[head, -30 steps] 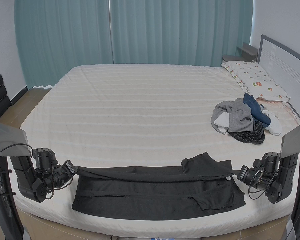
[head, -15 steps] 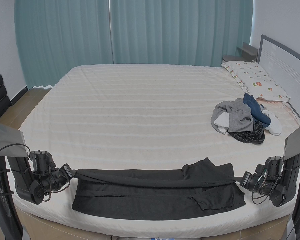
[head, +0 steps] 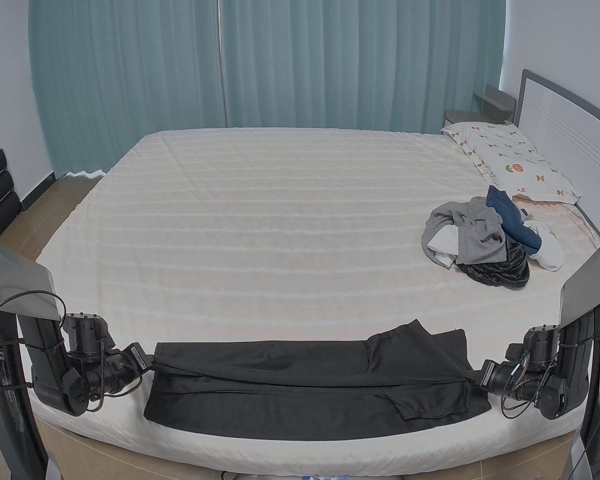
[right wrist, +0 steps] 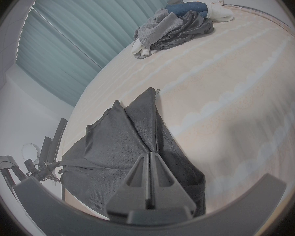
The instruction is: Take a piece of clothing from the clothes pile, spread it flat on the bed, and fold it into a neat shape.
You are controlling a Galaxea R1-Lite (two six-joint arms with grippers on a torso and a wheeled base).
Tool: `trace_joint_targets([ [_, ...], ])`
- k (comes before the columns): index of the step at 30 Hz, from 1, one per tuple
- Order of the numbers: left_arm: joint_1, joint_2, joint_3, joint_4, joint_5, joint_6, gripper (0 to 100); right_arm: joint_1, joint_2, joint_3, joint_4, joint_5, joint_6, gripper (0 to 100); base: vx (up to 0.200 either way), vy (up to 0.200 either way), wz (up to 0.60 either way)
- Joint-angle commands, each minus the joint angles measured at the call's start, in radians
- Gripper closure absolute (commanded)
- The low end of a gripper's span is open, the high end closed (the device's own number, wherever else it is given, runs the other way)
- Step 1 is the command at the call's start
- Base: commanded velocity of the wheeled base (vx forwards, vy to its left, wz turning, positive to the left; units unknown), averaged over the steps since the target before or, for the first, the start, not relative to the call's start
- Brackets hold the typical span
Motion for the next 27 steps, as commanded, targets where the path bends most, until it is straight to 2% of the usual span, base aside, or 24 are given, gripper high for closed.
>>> trace_joint_targets([
  [1,-0.001,0.012,0.005,0.000,0.000,0.000,100,0.004,0.013,-0.001,-0.010,0.001,0.001,100,0.000,0.000,0.00],
  [4,-0.003,0.011,0.008,0.000,-0.002,-0.002,100,0.007,0.013,-0.004,-0.011,-0.002,0.001,100,0.000,0.000,0.00],
  [5,-0.004,0.011,0.010,0.000,-0.002,-0.002,0,0.007,0.011,-0.007,-0.010,-0.002,0.002,100,0.000,0.000,0.00],
  [8,-0.004,0.003,0.010,0.000,-0.002,-0.002,0,0.009,0.011,-0.006,-0.011,-0.004,0.001,100,0.000,0.000,0.00],
  [9,-0.004,0.002,0.010,0.000,-0.002,-0.004,0,0.009,0.007,-0.007,-0.011,-0.002,0.002,0,0.000,0.000,0.00],
  [16,0.002,-0.035,0.022,0.000,-0.003,-0.008,0,-0.002,-0.050,-0.003,-0.011,0.004,0.027,0,0.000,0.000,0.00],
  [18,0.006,-0.052,0.011,-0.002,-0.016,-0.017,0,-0.005,-0.079,-0.013,-0.011,0.002,0.065,0,0.000,0.000,0.00],
  [23,0.006,-0.046,-0.044,0.000,-0.022,-0.096,0,-0.025,-0.102,-0.041,-0.010,0.004,0.137,0,0.000,0.000,0.00],
  [24,0.002,-0.034,-0.085,0.001,-0.022,-0.135,0,-0.027,-0.090,-0.058,-0.010,0.004,0.157,0,0.000,0.000,0.00],
  [27,-0.008,0.017,-0.128,0.001,-0.019,-0.142,0,-0.038,-0.053,-0.079,-0.010,0.004,0.167,0,0.000,0.000,0.00],
])
